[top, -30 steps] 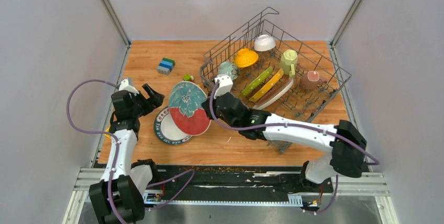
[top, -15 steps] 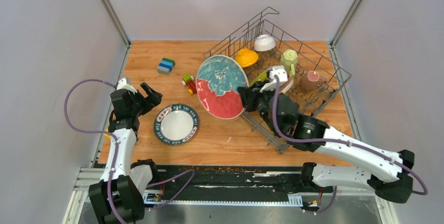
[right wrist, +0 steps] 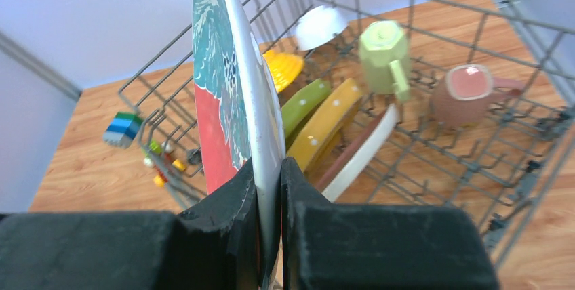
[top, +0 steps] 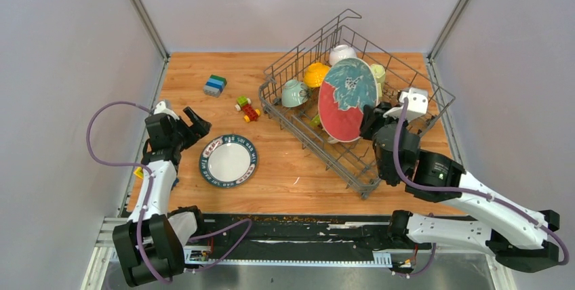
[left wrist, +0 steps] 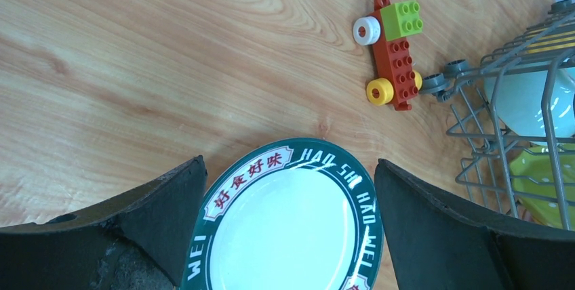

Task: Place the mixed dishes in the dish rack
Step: Pick up the plate at the center of the board, then insert the plate into the dish rack.

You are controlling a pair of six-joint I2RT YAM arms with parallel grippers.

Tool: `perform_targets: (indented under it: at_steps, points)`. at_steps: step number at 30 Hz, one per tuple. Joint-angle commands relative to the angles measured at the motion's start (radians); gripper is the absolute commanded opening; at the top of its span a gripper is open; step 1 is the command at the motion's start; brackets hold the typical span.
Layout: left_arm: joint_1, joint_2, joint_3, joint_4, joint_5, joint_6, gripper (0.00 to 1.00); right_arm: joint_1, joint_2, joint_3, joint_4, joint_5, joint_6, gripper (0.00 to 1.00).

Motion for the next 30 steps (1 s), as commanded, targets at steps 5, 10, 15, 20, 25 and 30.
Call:
perform_targets:
  at_steps: [5, 10, 15, 20, 25, 30]
  points:
    - [-0.002, 0.043, 0.058, 0.056, -0.009, -0.007, 1.0, 0.002, -0.084, 0.113, 0.106, 0.337, -0.06, 0.0]
    - [-0.002, 0.062, 0.061, 0.057, -0.016, -0.001, 1.0, 0.001, -0.086, 0.102, 0.144, 0.431, -0.174, 0.0]
    - [-0.002, 0.077, 0.067, 0.058, -0.023, -0.002, 1.0, 0.0, -0.103, 0.022, 0.257, 0.434, -0.307, 0.0]
    - [-0.002, 0.085, 0.07, 0.063, -0.022, -0.01, 1.0, -0.02, -0.166, -0.029, 0.358, 0.434, -0.38, 0.0]
    - [-0.002, 0.083, 0.066, 0.077, 0.031, -0.009, 1.0, -0.03, -0.206, -0.045, 0.358, 0.433, -0.396, 0.0]
    - [-0.013, 0.032, 0.066, 0.17, 0.21, -0.055, 1.0, -0.084, -0.201, -0.079, 0.357, 0.433, -0.447, 0.0]
